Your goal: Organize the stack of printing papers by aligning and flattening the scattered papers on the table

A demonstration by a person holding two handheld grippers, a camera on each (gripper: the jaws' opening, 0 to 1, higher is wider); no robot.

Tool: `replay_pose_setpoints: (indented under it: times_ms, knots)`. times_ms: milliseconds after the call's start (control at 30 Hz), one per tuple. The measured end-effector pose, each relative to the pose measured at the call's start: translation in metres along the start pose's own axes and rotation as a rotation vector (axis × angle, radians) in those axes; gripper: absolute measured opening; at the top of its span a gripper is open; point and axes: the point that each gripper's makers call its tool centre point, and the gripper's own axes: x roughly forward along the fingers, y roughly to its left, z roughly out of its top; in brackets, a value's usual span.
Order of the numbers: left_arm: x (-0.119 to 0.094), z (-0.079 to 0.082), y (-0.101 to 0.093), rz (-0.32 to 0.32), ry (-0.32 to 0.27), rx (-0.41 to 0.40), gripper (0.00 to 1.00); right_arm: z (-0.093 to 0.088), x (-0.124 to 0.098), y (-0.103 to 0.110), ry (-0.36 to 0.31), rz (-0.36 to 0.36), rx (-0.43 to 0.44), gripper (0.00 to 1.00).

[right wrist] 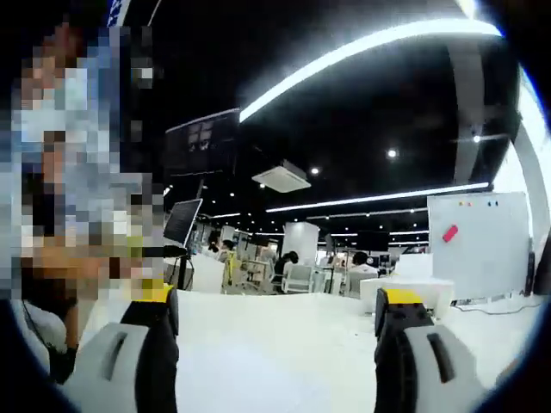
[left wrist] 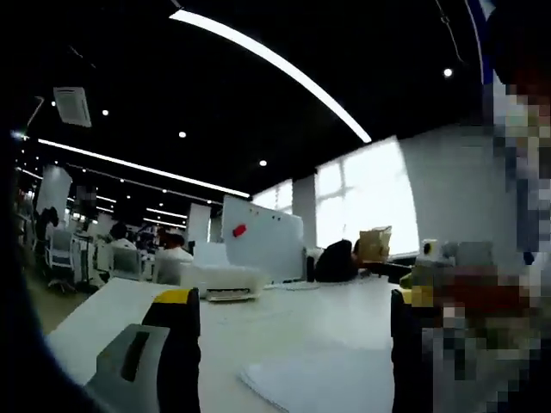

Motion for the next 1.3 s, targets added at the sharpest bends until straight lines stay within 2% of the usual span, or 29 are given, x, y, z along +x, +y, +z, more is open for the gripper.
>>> replay_pose_setpoints:
  times_ms: [67,100,267,300,333,400,433,467,500,600,633,733,933,1000,1133,1300]
  knots:
    - [-0.015,0.012,-0.012,-0.017,-0.081,0.014,0.96,0.008,-0.005,0.015,-0.053,0.024,-0.024,0.9]
    - [-0.023,0.015,-0.018,-0.021,-0.089,0.039,0.96,0.009,-0.011,0.026,-0.07,0.042,-0.022,0.9]
    - [-0.049,0.03,-0.032,0.015,-0.154,0.122,0.96,0.014,-0.025,0.044,-0.135,0.024,-0.11,0.9]
    - [-0.05,0.028,-0.033,0.012,-0.144,0.117,0.95,0.011,-0.027,0.048,-0.132,0.027,-0.104,0.9]
    - [-0.051,0.018,-0.036,-0.01,-0.083,0.106,0.93,0.008,-0.029,0.05,-0.12,0.033,-0.092,0.9]
    - [-0.052,-0.006,-0.04,-0.025,0.056,0.056,0.88,-0.009,-0.033,0.059,-0.032,0.056,-0.025,0.9]
    - [-0.053,-0.016,-0.039,-0.025,0.112,0.052,0.86,-0.014,-0.035,0.061,-0.003,0.061,-0.018,0.9]
    - [-0.056,-0.031,-0.04,-0.023,0.196,0.069,0.82,-0.023,-0.039,0.063,0.046,0.061,-0.025,0.9]
    - [-0.058,-0.037,-0.039,-0.021,0.218,0.094,0.79,-0.03,-0.043,0.065,0.078,0.061,-0.027,0.9]
    - [-0.064,-0.047,-0.045,-0.03,0.226,0.03,0.79,-0.048,-0.052,0.07,0.167,0.067,-0.012,0.89]
    - [-0.067,-0.049,-0.044,-0.021,0.231,0.008,0.79,-0.049,-0.054,0.07,0.172,0.065,-0.009,0.89]
    - [-0.073,-0.055,-0.046,-0.009,0.242,0.021,0.79,-0.055,-0.062,0.071,0.194,0.062,0.014,0.89]
    - [-0.082,-0.065,-0.056,-0.003,0.293,0.063,0.79,-0.063,-0.071,0.081,0.215,0.076,0.061,0.89]
    - [-0.084,-0.066,-0.06,-0.003,0.303,0.074,0.79,-0.065,-0.072,0.084,0.224,0.075,0.046,0.89]
    - [-0.085,-0.063,-0.063,0.005,0.29,0.064,0.8,-0.057,-0.075,0.088,0.2,0.064,0.008,0.88]
    - [-0.079,-0.058,-0.065,0.008,0.263,0.067,0.81,-0.055,-0.078,0.087,0.209,0.066,-0.024,0.87]
